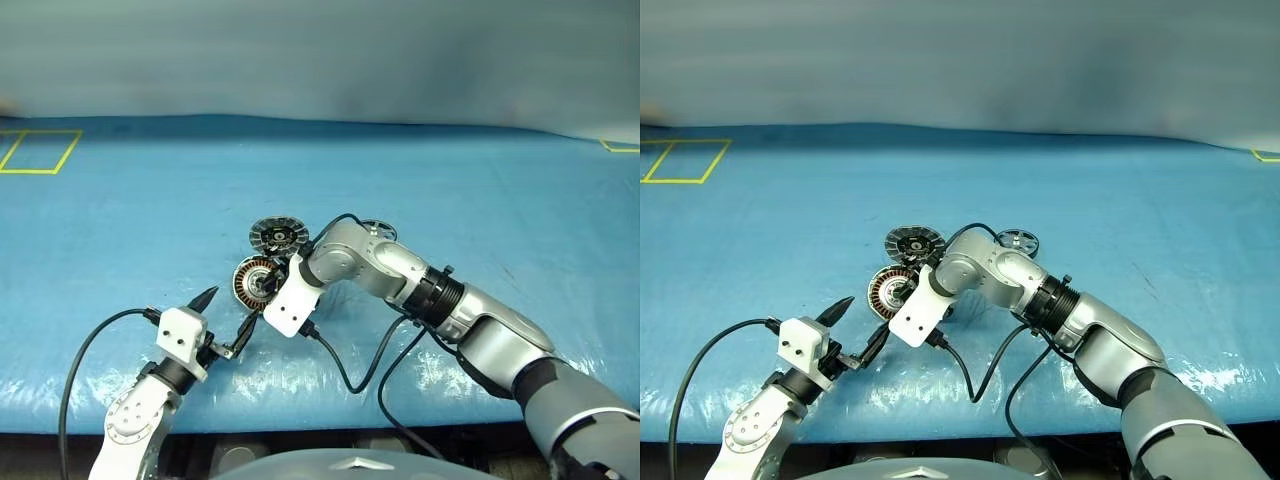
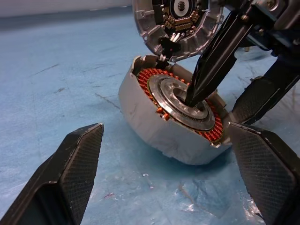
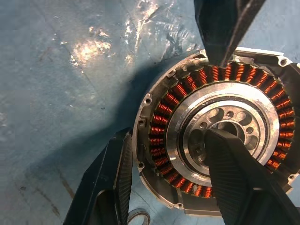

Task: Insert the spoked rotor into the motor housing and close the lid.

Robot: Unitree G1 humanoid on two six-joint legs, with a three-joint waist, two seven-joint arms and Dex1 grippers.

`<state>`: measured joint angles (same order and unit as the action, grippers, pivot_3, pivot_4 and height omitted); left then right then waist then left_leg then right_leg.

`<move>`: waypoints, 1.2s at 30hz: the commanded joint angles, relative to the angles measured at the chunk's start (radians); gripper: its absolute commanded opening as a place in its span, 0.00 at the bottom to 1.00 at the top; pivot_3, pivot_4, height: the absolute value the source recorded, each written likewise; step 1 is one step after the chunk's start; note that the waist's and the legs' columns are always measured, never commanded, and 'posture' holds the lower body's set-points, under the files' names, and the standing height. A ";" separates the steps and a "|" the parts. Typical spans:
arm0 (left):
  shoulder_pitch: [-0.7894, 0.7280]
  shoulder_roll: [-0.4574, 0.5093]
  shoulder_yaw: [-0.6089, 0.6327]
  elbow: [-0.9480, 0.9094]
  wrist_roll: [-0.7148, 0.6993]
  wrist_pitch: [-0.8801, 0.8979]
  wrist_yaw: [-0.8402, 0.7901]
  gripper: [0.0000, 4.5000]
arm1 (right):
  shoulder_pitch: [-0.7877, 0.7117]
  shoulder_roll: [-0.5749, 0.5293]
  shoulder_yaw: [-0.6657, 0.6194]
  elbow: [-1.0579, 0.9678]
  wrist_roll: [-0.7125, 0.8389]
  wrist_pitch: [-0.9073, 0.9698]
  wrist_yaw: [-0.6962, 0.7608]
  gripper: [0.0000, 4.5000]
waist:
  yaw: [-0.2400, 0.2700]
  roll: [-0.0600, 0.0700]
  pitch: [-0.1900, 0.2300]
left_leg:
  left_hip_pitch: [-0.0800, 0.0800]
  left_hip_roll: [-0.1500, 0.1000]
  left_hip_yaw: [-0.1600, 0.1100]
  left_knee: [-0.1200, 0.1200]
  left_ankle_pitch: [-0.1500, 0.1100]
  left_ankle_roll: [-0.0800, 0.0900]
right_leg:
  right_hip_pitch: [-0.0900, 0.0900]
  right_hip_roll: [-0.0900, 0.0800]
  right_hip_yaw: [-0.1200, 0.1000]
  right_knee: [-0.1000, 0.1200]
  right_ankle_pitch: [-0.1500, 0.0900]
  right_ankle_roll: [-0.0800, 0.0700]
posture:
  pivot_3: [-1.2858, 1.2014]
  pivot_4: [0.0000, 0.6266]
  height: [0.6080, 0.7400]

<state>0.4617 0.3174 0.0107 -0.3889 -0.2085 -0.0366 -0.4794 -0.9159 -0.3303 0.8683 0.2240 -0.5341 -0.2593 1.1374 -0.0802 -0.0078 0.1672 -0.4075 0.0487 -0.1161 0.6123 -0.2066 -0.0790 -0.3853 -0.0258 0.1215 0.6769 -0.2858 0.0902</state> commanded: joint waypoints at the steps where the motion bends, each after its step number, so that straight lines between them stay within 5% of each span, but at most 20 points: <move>1: 0.006 0.009 0.001 -0.034 -0.006 -0.022 -0.010 1.00 | -0.004 -0.008 -0.003 -0.026 0.006 -0.013 0.064 0.44 | 0.003 0.000 0.000 | 0.000 0.000 0.000 0.000 0.000 0.000 | 0.000 0.000 0.000 0.000 0.000 0.000 | 0.52 0.24 1.00; 14: -0.004 0.018 -0.007 -0.028 -0.031 0.014 -0.042 1.00 | -0.015 -0.023 -0.033 -0.070 0.005 0.015 0.167 0.44 | 0.012 0.000 0.000 | 0.000 0.000 0.000 0.000 0.000 0.000 | 0.000 0.000 0.000 0.000 0.000 0.000 | 0.52 0.24 1.00; 21: -0.006 0.025 -0.010 -0.024 -0.022 0.025 -0.044 1.00 | -0.029 -0.014 -0.055 -0.069 0.014 0.008 0.160 0.95 | 0.011 0.000 0.001 | 0.000 0.000 0.000 0.000 0.000 0.000 | 0.000 0.000 0.000 0.000 0.000 0.000 | 0.52 0.24 1.00; 31: -0.037 0.040 -0.005 -0.017 -0.055 0.045 -0.074 1.00 | -0.036 -0.032 -0.159 -0.211 0.144 0.055 0.228 0.95 | 0.011 0.001 0.003 | 0.000 0.000 0.000 0.000 0.000 0.000 | 0.000 0.000 0.000 0.000 0.000 0.000 | 0.52 0.24 1.00; 36: -0.054 0.064 -0.009 -0.027 -0.061 0.087 -0.089 1.00 | 0.029 -0.071 -0.303 -0.399 0.311 0.271 0.259 0.95 | 0.012 0.001 0.003 | -0.001 0.000 -0.001 0.000 0.000 0.000 | 0.000 0.000 -0.001 0.000 0.001 -0.001 | 0.52 0.24 1.00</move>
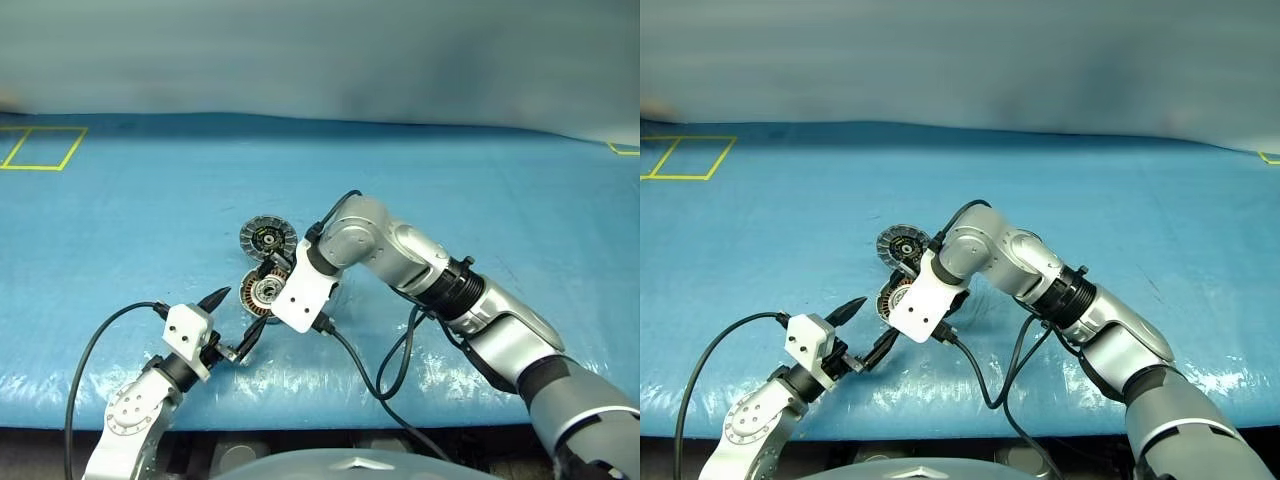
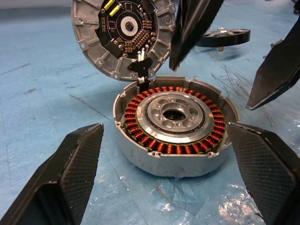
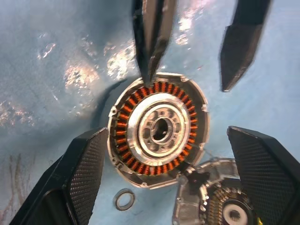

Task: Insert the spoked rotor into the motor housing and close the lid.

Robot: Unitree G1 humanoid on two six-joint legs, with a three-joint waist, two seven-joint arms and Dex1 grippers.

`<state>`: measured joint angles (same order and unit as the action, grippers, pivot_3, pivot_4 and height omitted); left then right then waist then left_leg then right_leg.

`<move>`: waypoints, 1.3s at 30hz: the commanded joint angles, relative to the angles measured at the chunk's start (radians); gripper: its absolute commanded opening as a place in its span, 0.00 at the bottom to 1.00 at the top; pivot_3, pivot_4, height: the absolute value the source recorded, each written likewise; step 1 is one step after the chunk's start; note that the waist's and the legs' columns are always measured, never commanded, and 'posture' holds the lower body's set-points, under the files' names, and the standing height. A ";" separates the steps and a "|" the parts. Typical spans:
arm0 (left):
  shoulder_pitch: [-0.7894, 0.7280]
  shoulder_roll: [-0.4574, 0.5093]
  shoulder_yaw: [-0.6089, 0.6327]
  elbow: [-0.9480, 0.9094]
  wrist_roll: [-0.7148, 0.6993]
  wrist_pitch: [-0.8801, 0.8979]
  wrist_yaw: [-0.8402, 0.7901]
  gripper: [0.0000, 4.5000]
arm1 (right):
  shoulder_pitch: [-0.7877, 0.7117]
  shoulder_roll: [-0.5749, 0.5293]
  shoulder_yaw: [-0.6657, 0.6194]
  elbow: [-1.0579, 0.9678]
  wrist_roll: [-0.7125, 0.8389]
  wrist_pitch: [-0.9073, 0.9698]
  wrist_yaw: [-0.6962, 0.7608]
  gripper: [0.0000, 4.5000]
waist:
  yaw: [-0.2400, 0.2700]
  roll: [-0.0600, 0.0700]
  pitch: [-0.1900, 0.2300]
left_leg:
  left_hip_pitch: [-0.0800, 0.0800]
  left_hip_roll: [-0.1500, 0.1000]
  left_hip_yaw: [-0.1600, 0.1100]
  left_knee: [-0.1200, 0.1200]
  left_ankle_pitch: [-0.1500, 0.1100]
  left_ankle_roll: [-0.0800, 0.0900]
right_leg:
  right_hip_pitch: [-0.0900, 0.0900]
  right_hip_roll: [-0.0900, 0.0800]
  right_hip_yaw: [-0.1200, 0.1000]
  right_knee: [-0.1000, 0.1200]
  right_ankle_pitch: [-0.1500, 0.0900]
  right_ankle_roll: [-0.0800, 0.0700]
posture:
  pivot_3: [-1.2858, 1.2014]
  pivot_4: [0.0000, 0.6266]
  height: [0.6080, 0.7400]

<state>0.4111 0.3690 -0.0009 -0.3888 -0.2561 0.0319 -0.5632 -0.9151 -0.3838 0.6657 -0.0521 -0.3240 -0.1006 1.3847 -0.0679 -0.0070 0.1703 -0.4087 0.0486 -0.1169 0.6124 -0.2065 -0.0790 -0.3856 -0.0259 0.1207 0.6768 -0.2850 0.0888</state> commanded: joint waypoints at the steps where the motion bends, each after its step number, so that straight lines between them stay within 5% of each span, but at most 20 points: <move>1: -0.005 0.014 0.007 -0.030 -0.018 0.026 -0.004 1.00 | 0.058 -0.032 -0.133 -0.171 0.135 0.173 0.009 0.95 | 0.003 0.000 0.000 | 0.000 0.000 0.000 0.000 0.000 0.000 | 0.000 0.000 0.000 0.000 0.000 0.000 | 0.52 0.24 1.00; 11: 0.032 0.036 0.015 -0.074 -0.049 0.052 -0.021 1.00 | 0.596 -0.067 -0.413 -0.627 0.191 0.900 -0.336 0.95 | 0.005 -0.001 0.000 | -0.003 0.000 -0.001 0.000 0.000 0.000 | -0.003 0.000 -0.001 -0.001 -0.001 0.000 | 0.52 0.24 1.00; 15: 0.037 0.029 0.022 -0.094 -0.069 0.067 -0.011 1.00 | 0.780 -0.070 -0.325 -0.608 0.071 0.895 -0.550 0.95 | 0.007 -0.001 0.000 | -0.004 0.000 0.000 0.001 0.000 0.000 | -0.004 0.000 0.000 -0.001 -0.005 0.000 | 0.52 0.24 1.00; 17: 0.035 0.036 0.022 -0.101 -0.080 0.083 -0.016 1.00 | 0.832 0.039 -0.331 -0.557 0.117 0.899 -0.643 0.95 | 0.002 -0.003 0.000 | -0.004 0.000 0.001 0.002 0.000 0.000 | -0.005 -0.001 0.001 -0.001 -0.005 0.000 | 0.52 0.24 1.00; 26: 0.021 0.059 0.046 -0.124 -0.108 0.124 -0.024 1.00 | 0.819 0.259 -0.352 -0.321 0.174 0.789 -0.879 0.95 | -0.002 -0.007 0.001 | -0.005 0.001 0.003 0.002 0.001 -0.001 | -0.007 0.000 0.001 0.000 -0.004 -0.001 | 0.52 0.24 1.00; 39: 0.049 0.050 0.050 -0.138 -0.108 0.117 -0.010 1.00 | 0.768 0.254 -0.328 -0.238 0.214 0.756 -0.928 0.95 | -0.002 -0.007 0.001 | -0.005 0.002 0.003 0.000 0.001 -0.001 | -0.007 0.000 0.001 0.000 -0.004 -0.001 | 0.52 0.24 1.00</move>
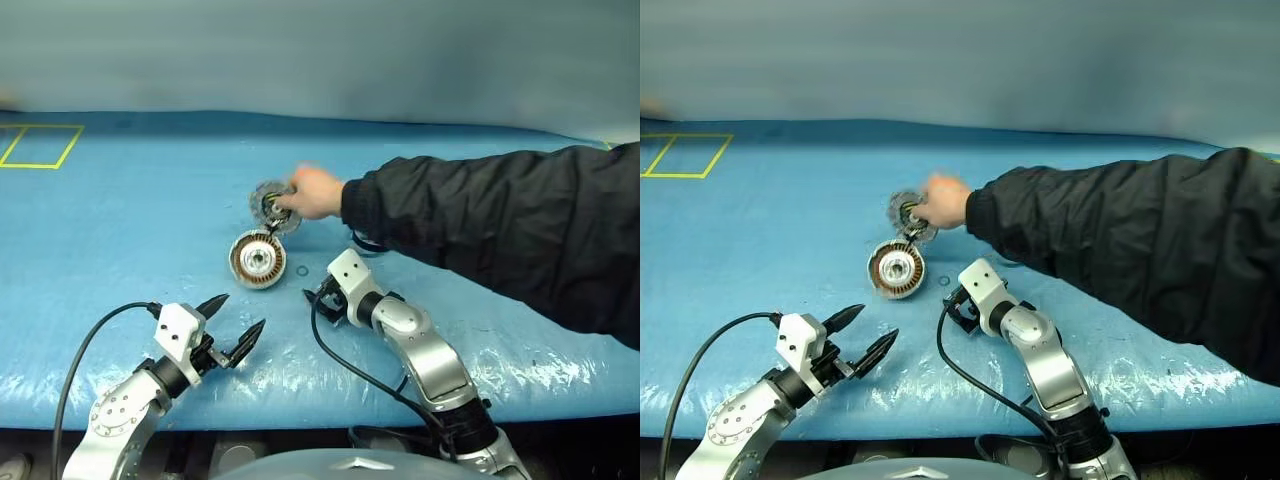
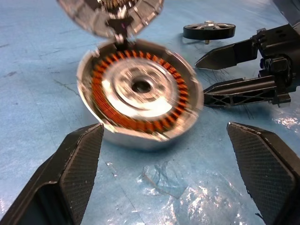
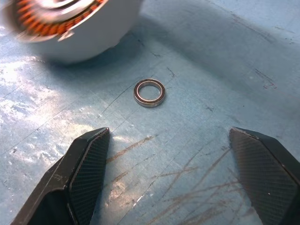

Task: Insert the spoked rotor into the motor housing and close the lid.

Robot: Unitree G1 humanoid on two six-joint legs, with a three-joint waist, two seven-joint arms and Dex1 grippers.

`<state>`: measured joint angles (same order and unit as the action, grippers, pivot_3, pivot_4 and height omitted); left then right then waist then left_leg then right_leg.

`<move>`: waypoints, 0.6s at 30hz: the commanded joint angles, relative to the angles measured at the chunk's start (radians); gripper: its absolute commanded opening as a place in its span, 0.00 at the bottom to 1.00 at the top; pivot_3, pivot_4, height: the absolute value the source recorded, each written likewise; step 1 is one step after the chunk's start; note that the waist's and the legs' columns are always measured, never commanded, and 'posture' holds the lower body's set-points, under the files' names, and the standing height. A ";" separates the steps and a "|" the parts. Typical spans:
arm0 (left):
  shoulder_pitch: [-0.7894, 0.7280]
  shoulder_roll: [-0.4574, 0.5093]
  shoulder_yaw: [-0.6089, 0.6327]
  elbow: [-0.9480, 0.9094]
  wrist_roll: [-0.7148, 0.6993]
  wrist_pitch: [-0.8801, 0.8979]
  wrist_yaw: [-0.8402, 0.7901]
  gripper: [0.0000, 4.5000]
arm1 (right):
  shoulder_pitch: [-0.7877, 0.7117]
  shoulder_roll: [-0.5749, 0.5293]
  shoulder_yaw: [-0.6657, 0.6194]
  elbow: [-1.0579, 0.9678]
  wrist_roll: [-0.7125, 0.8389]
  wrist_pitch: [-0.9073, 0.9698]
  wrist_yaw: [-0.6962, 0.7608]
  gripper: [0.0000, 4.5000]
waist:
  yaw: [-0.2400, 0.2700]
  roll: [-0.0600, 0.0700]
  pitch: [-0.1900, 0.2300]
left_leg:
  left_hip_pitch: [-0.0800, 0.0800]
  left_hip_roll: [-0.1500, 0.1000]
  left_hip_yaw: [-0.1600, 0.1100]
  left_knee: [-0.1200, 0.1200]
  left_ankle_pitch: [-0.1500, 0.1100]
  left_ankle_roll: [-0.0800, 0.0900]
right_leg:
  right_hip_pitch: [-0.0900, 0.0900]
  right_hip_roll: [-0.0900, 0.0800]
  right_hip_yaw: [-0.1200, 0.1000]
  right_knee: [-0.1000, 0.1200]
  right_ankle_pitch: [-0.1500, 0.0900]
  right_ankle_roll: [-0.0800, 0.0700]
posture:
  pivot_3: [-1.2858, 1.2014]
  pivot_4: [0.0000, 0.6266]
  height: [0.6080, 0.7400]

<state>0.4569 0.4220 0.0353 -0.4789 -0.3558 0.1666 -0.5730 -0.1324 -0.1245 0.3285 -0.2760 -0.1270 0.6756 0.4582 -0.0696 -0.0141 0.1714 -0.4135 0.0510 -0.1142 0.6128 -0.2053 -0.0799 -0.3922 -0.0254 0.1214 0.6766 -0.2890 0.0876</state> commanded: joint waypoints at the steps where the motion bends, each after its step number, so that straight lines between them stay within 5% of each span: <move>1: 0.003 -0.004 0.013 -0.047 -0.009 -0.019 0.000 1.00 | -0.017 -0.010 0.012 -0.016 0.018 -0.019 0.000 0.95 | 0.000 0.000 0.000 | 0.000 0.000 0.000 0.000 0.000 0.000 | 0.000 0.000 0.000 0.000 0.000 0.000 | 0.52 0.24 1.00; 11: -0.005 -0.003 -0.006 -0.034 -0.005 -0.026 -0.011 1.00 | -0.102 -0.187 0.088 -0.170 0.044 0.052 0.150 0.95 | 0.000 0.001 0.000 | 0.000 0.000 0.000 0.001 0.000 0.000 | 0.000 0.000 0.000 0.000 0.000 0.001 | 0.52 0.24 1.00; 18: -0.033 -0.010 -0.023 -0.012 0.003 -0.035 -0.022 1.00 | -0.383 -0.299 0.103 -0.166 0.054 0.200 0.254 0.95 | 0.000 0.001 0.000 | 0.000 0.000 0.000 0.002 0.000 0.000 | 0.001 0.000 0.000 0.000 0.001 0.001 | 0.52 0.24 1.00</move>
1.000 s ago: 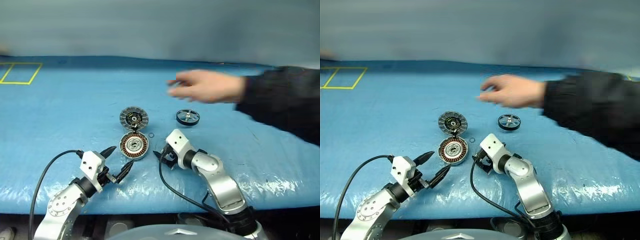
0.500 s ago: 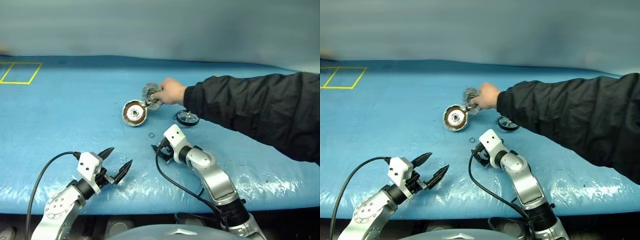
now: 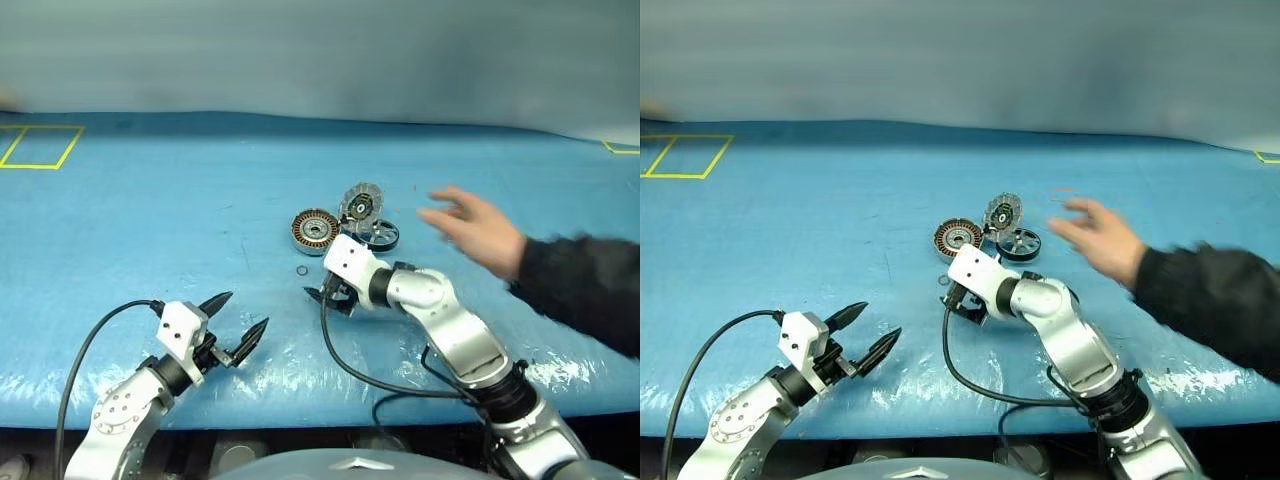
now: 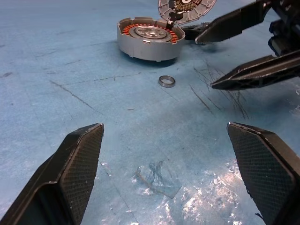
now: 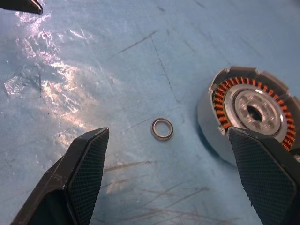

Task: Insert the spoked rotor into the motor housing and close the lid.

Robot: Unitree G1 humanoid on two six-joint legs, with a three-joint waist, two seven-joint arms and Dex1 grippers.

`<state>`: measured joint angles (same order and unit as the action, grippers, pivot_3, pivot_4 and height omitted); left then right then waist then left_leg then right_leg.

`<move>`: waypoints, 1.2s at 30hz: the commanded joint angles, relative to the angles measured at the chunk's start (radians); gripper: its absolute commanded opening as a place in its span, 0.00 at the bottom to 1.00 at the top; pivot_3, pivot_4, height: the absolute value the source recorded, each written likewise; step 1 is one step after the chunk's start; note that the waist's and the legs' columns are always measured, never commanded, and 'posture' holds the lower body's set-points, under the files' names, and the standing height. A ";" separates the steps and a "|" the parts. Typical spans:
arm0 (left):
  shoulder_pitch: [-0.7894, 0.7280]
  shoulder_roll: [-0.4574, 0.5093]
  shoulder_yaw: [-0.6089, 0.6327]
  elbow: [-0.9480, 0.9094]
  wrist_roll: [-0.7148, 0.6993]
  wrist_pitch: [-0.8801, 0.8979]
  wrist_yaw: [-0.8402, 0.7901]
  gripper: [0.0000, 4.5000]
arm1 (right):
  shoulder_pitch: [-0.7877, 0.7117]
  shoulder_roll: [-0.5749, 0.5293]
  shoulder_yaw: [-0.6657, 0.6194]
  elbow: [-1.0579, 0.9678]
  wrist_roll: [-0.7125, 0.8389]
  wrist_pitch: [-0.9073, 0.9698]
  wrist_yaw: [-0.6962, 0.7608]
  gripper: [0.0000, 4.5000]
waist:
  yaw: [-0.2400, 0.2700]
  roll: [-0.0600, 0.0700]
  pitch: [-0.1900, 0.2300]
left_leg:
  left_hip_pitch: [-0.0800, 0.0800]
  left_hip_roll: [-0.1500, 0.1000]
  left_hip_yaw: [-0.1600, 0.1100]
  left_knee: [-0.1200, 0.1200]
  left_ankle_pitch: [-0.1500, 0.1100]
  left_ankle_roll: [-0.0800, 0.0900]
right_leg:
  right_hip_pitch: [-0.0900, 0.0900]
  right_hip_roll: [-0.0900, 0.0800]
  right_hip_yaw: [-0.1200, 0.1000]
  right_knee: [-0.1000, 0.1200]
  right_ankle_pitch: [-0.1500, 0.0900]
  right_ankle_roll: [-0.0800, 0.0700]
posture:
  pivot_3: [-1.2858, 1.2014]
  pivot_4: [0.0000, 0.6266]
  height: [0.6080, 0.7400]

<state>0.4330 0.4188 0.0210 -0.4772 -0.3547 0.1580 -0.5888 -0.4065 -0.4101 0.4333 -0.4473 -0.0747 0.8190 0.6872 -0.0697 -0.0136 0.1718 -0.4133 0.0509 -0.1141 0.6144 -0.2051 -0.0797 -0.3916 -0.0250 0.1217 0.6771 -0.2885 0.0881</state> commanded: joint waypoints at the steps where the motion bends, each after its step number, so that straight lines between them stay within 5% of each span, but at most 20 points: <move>1: -0.013 -0.009 -0.011 -0.010 0.003 -0.027 -0.007 1.00 | -0.160 -0.008 -0.003 0.038 0.006 0.094 0.026 0.95 | 0.000 0.000 0.000 | 0.000 0.000 0.000 0.000 0.000 0.000 | 0.000 0.000 0.000 0.000 0.000 0.000 | 0.52 0.24 1.00; 9: -0.025 -0.017 -0.029 0.010 0.021 -0.044 -0.009 1.00 | -0.411 0.065 0.051 0.362 -0.005 0.124 0.014 0.95 | 0.000 0.000 0.000 | -0.001 0.000 0.000 -0.002 0.000 0.000 | -0.001 0.000 -0.001 0.000 0.005 -0.001 | 0.52 0.24 1.00; 27: 0.027 -0.042 -0.041 -0.004 0.055 -0.077 0.021 1.00 | -0.407 0.133 0.122 0.637 -0.018 0.052 0.040 0.95 | -0.009 0.002 0.001 | 0.000 0.000 0.000 -0.001 0.000 0.001 | -0.001 0.000 -0.001 0.000 0.005 -0.001 | 0.52 0.24 1.00; 36: 0.017 -0.049 -0.043 0.001 0.065 -0.087 0.027 1.00 | -0.417 0.120 0.173 0.625 -0.081 -0.014 0.056 0.43 | -0.010 0.002 0.000 | 0.001 0.000 0.000 -0.001 0.000 0.000 | 0.000 0.000 -0.001 0.001 0.005 0.002 | 0.52 0.24 1.00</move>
<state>0.4488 0.3752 -0.0197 -0.4503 -0.2906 0.0967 -0.5657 -0.8346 -0.2812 0.5855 0.1750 -0.1312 0.8228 0.7439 -0.0796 -0.0120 0.1719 -0.4124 0.0511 -0.1144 0.6138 -0.2054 -0.0793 -0.3916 -0.0248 0.1210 0.6778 -0.2838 0.0898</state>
